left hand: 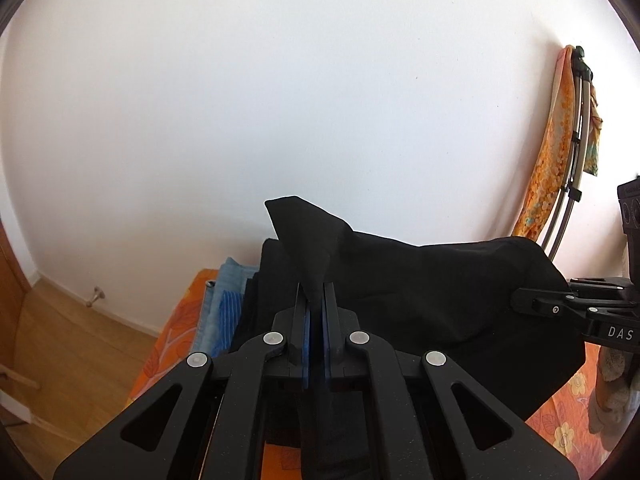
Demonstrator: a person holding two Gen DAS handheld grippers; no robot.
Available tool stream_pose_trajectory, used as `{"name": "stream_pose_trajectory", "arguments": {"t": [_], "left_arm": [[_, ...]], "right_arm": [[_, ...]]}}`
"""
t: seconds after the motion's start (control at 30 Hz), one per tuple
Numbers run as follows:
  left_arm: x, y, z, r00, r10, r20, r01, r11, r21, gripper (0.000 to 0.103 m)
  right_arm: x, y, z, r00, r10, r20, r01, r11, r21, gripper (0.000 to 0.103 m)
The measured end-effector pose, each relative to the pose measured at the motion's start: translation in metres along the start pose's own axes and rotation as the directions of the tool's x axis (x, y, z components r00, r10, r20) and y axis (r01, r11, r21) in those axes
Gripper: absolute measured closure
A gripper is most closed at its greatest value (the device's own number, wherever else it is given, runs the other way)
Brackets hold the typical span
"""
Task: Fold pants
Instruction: 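Lower the shorts onto the clothes stack and open both grippers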
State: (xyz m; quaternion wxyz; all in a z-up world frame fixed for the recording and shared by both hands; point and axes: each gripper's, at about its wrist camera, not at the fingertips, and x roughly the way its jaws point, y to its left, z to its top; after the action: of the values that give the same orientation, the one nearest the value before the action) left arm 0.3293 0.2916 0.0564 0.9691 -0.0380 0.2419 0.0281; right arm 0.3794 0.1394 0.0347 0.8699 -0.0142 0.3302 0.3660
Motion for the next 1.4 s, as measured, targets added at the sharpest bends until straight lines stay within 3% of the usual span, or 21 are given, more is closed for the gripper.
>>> {"name": "stream_pose_trajectory", "arguments": {"t": [0.1, 0.37, 0.57, 0.8, 0.83, 0.9, 0.93, 0.97, 1.03, 1.4], "left_arm": [[-0.005, 0.004, 0.020, 0.999, 0.025, 0.030, -0.025, 0.999, 0.020, 0.100], [0.032, 0.023, 0.051, 0.995, 0.095, 0.043, -0.097, 0.994, 0.050, 0.100], [0.074, 0.045, 0.050, 0.992, 0.123, 0.004, -0.123, 0.992, 0.019, 0.100], [0.130, 0.056, 0.027, 0.987, 0.148, -0.062, -0.150, 0.988, -0.031, 0.100], [0.133, 0.059, 0.024, 0.985, 0.156, -0.072, -0.158, 0.987, -0.031, 0.098], [0.139, 0.060, 0.022, 0.979, 0.182, -0.095, -0.186, 0.982, -0.033, 0.094], [0.140, 0.061, 0.022, 0.977, 0.189, -0.101, -0.194, 0.980, -0.042, 0.090], [0.138, 0.065, 0.022, 0.978, 0.184, -0.099, -0.190, 0.980, -0.057, 0.079], [0.129, 0.069, 0.022, 0.977, 0.198, -0.078, -0.203, 0.978, -0.056, 0.064], [0.101, 0.045, 0.013, 0.982, 0.181, -0.061, -0.182, 0.983, -0.007, 0.064]], "right_arm": [[0.003, 0.008, 0.009, 0.999, 0.001, 0.033, -0.001, 1.000, -0.009, 0.093], [0.043, 0.015, 0.022, 0.997, 0.033, 0.068, -0.036, 0.998, 0.042, 0.093], [0.086, 0.007, 0.017, 0.997, 0.063, 0.050, -0.069, 0.991, 0.119, 0.093], [0.121, -0.018, 0.008, 1.000, 0.021, 0.009, -0.022, 0.986, 0.167, 0.091], [0.126, -0.022, 0.008, 1.000, 0.014, -0.007, -0.013, 0.984, 0.179, 0.089], [0.133, -0.038, 0.008, 0.999, -0.028, -0.047, 0.037, 0.976, 0.216, 0.064], [0.135, -0.045, 0.007, 0.996, -0.059, -0.064, 0.072, 0.970, 0.232, 0.047], [0.134, -0.051, 0.006, 0.995, -0.079, -0.066, 0.093, 0.965, 0.244, 0.043], [0.131, -0.059, 0.004, 0.993, -0.093, -0.067, 0.107, 0.964, 0.245, 0.043], [0.099, -0.046, -0.002, 0.991, -0.131, -0.036, 0.135, 0.978, 0.158, 0.043]]}}
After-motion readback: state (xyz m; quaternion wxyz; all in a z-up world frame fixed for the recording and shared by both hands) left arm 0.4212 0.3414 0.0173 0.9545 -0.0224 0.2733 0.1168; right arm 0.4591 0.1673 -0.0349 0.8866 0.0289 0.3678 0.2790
